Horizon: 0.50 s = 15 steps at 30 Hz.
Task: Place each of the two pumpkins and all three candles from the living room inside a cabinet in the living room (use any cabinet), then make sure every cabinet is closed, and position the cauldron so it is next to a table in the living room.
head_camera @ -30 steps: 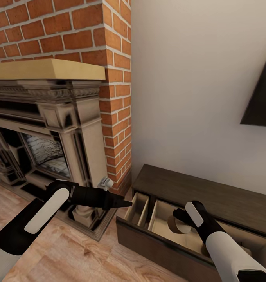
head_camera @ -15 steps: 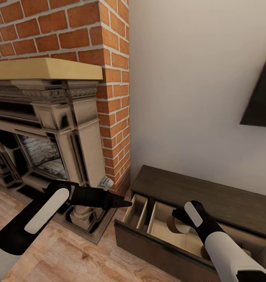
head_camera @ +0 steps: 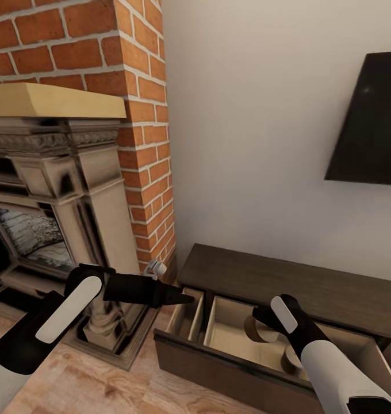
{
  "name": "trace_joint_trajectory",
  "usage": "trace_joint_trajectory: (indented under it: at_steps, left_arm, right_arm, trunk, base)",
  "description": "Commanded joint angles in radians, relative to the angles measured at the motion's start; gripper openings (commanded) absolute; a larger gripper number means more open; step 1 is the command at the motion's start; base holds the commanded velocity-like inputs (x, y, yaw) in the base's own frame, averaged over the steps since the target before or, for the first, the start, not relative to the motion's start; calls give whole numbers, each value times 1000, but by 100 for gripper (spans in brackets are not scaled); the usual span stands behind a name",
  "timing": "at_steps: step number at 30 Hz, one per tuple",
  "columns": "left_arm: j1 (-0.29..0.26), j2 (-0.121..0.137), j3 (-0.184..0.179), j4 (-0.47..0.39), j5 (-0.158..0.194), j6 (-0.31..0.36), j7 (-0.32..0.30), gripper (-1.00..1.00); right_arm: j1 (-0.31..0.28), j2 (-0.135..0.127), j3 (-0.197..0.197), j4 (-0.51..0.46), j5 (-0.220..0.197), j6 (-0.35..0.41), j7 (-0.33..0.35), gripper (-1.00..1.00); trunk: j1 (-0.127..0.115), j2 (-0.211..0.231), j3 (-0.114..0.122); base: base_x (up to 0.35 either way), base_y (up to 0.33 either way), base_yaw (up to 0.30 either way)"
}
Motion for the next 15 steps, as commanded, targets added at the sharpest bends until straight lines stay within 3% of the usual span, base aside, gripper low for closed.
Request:
trace_joint_trajectory:
  at_steps: [1, 15]
  left_arm:
    - [-1, 1, -1, 0, -6, 1, -7, 100]
    - [-1, 4, -1, 0, -6, 1, -6, 100]
  right_arm:
    - [0, 0, 1, -2, -10, 2, -9, -100]
    - [0, 0, 3, -3, -9, 2, -9, -100]
  trunk:
    - [0, -1, -1]
    - [0, -1, -1]
  base:
    - [59, 52, -31]
    - [96, 50, -6]
